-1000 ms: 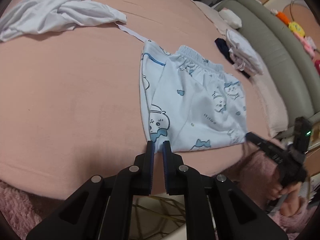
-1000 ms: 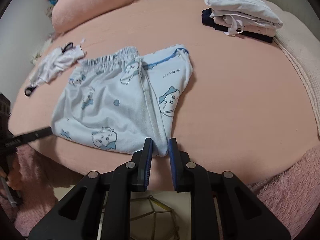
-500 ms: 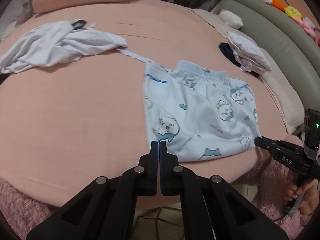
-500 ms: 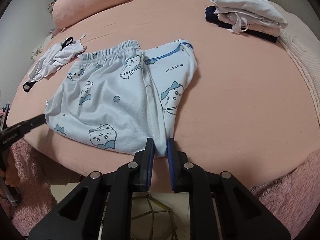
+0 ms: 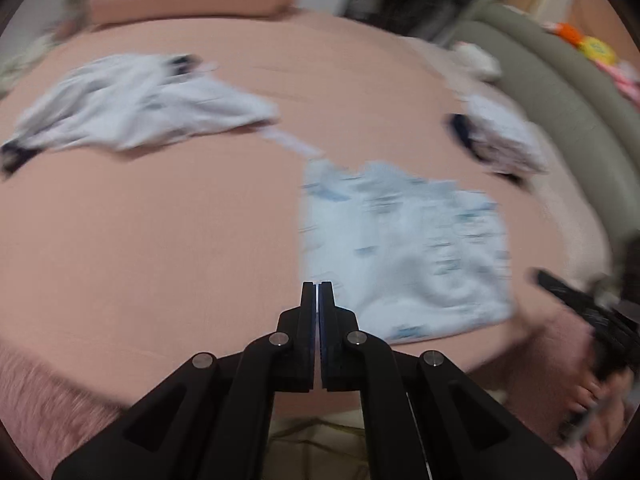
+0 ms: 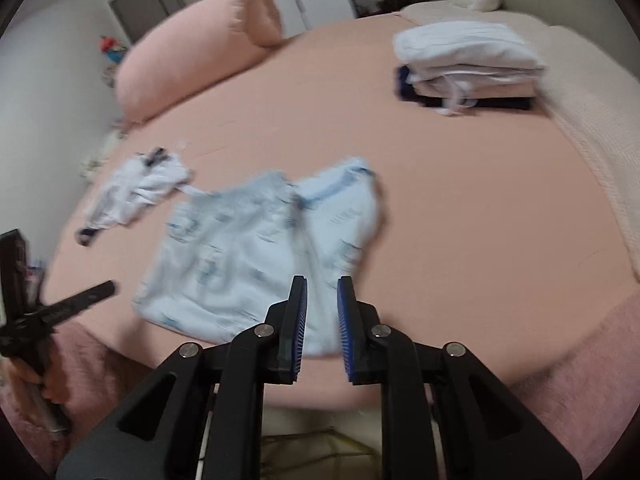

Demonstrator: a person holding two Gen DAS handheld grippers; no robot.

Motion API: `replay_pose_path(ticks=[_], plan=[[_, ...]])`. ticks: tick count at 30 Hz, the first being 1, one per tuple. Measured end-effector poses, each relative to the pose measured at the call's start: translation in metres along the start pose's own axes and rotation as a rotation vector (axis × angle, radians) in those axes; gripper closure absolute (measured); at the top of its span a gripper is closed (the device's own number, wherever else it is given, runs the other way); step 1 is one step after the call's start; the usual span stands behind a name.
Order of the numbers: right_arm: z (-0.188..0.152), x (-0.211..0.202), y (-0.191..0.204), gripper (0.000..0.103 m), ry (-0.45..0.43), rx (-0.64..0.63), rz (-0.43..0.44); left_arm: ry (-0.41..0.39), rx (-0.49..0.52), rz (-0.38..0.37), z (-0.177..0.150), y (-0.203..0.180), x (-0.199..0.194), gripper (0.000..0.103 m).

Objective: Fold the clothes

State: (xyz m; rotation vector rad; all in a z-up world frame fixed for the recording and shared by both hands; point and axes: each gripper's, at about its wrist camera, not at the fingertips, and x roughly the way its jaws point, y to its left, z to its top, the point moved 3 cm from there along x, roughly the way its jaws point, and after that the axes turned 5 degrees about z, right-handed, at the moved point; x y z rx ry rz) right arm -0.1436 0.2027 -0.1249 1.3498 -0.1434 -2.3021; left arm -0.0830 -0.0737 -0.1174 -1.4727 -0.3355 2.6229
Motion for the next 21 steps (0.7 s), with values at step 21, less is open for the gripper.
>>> replay_pose_path(ticks=[21], plan=[[0.027,0.095,0.05,0.086,0.194,-0.214,-0.003,0.16,0.122,-0.125,0.023,-0.049,0.092,0.092]])
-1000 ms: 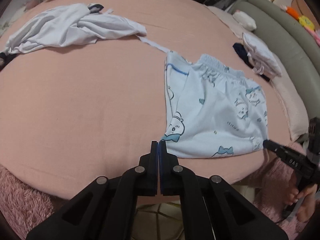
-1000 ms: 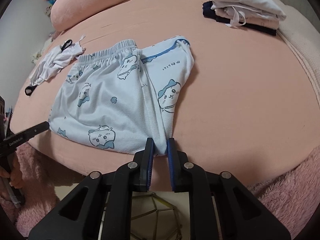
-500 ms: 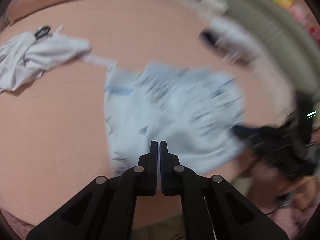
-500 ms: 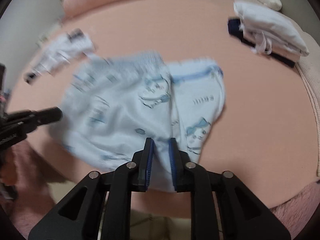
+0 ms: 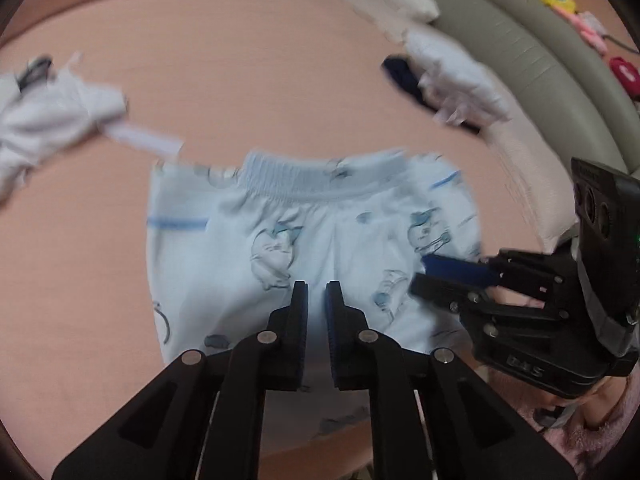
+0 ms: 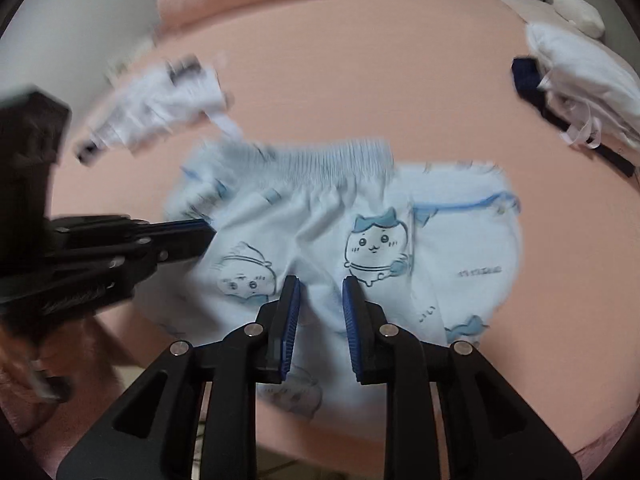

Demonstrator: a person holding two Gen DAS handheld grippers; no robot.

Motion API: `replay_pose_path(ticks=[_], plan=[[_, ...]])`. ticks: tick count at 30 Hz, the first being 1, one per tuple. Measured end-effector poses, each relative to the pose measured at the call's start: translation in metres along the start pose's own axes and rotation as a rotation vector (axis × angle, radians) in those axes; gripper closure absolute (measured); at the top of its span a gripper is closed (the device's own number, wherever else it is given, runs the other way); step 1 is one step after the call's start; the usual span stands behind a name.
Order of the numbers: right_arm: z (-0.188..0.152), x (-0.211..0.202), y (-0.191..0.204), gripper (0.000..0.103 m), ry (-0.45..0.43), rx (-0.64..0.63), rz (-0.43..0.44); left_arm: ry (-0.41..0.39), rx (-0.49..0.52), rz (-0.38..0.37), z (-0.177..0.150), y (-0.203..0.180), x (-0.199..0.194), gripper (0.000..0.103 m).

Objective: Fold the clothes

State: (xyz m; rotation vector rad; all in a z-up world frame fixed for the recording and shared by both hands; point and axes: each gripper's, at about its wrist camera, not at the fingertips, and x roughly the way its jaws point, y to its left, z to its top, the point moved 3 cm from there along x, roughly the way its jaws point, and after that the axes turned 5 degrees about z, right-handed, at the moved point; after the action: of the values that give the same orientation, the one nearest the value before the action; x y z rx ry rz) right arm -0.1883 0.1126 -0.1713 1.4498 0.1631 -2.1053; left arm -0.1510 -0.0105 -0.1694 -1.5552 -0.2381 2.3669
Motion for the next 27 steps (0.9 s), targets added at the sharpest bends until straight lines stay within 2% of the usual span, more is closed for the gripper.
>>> replay_pose_path(ticks=[2,5,6,7,8,9,11,13,14,15,16,18,19,21,23,25,27], plan=[[-0.002,0.0,-0.009,0.089,-0.015,0.011,0.036,-0.022,-0.038,0.003,0.0,0.014,-0.006,0.093],[-0.001,-0.023,-0.025,0.087,-0.062,0.034,-0.034,-0.072,-0.045,0.102,0.004,0.023,-0.02,0.091],[0.002,-0.026,-0.026,0.085,-0.075,0.046,-0.01,-0.093,-0.029,0.112,0.007,0.016,-0.023,0.085],[0.005,-0.03,-0.027,0.085,-0.087,0.059,0.014,-0.114,-0.012,0.121,0.01,0.01,-0.026,0.057],[0.008,-0.034,-0.027,0.085,-0.1,0.071,0.038,-0.141,0.013,0.122,0.013,0.002,-0.028,0.042],[0.011,-0.036,-0.027,0.085,-0.11,0.079,0.058,-0.165,0.047,0.111,0.015,-0.01,-0.027,0.042],[0.019,-0.024,-0.017,0.085,-0.094,0.037,0.037,-0.171,0.108,0.099,0.019,-0.028,-0.019,0.042],[0.026,-0.004,-0.012,0.085,-0.054,0.02,0.029,-0.153,0.159,0.129,0.025,-0.038,-0.003,0.046],[0.027,0.003,-0.014,0.085,-0.044,0.022,0.012,-0.135,0.17,0.172,0.027,-0.037,0.006,0.052],[0.029,0.011,-0.016,0.088,-0.036,0.024,-0.004,-0.117,0.161,0.198,0.028,-0.029,0.011,0.056],[0.03,0.013,-0.02,0.088,-0.043,0.022,-0.007,-0.105,0.137,0.193,0.028,-0.018,0.012,0.058],[0.031,0.008,-0.029,0.09,-0.057,0.037,0.045,-0.098,0.063,0.141,0.028,0.003,0.005,0.058],[0.031,0.005,-0.034,0.09,-0.064,0.043,0.067,-0.117,0.03,0.11,0.029,0.01,-0.003,0.058],[0.032,-0.008,-0.035,0.086,-0.091,0.033,0.058,-0.176,-0.008,0.058,0.032,0.016,-0.018,0.059],[0.035,-0.018,-0.027,0.085,-0.132,0.018,0.025,-0.195,-0.008,0.024,0.033,0.013,-0.021,0.059],[0.037,-0.021,-0.014,0.084,-0.142,-0.017,0.033,-0.157,0.019,0.066,0.036,0.008,-0.007,0.059],[0.039,-0.008,-0.005,0.084,-0.1,-0.059,-0.002,-0.103,0.053,0.136,0.039,0.005,0.014,0.059]])
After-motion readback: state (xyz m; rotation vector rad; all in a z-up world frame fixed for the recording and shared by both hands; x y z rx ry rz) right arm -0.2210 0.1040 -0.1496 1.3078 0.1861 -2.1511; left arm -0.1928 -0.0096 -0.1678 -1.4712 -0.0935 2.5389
